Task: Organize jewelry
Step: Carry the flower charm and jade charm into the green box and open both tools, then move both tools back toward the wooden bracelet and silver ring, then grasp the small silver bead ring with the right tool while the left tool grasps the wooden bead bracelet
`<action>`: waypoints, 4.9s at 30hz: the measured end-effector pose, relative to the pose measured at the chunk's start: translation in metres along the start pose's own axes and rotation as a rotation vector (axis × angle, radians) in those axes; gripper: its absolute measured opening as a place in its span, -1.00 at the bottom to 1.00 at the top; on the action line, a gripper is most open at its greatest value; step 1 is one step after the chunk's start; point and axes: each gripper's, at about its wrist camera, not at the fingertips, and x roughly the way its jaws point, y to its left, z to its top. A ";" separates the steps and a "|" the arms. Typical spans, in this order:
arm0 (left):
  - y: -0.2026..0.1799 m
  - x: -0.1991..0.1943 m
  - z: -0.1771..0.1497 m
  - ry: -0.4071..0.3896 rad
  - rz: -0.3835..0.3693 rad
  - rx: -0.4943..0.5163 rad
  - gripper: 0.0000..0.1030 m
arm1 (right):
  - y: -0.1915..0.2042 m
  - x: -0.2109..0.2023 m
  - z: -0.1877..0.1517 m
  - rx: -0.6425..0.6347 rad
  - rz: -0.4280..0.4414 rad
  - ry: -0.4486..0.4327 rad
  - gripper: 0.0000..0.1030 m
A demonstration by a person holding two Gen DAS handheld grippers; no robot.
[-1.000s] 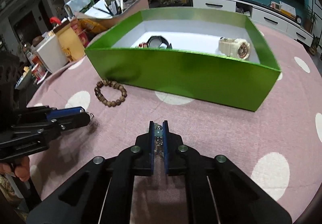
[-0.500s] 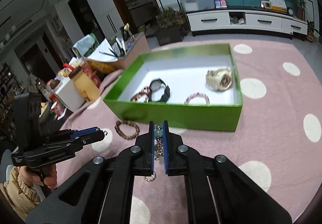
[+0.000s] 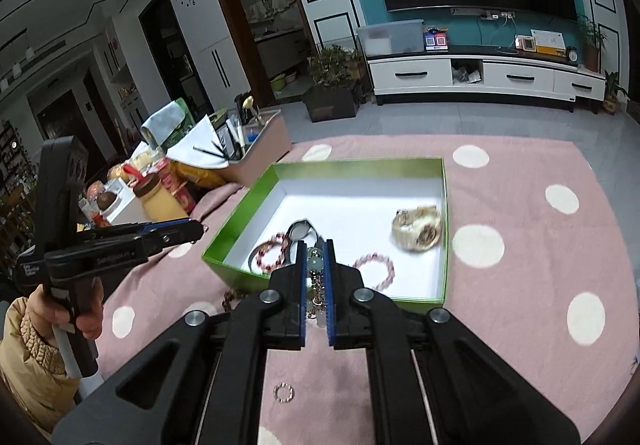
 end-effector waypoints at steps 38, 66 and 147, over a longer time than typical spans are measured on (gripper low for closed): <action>0.039 0.159 0.062 0.234 0.137 -0.070 -0.58 | -0.049 0.142 0.026 0.152 -0.036 0.199 -0.86; 0.026 0.109 0.062 0.138 0.131 -0.025 0.16 | -0.030 0.098 0.024 0.087 -0.064 0.108 -0.33; 0.039 0.072 -0.096 0.168 0.283 -0.136 -0.17 | 0.008 0.039 -0.124 -0.022 -0.096 0.142 -0.60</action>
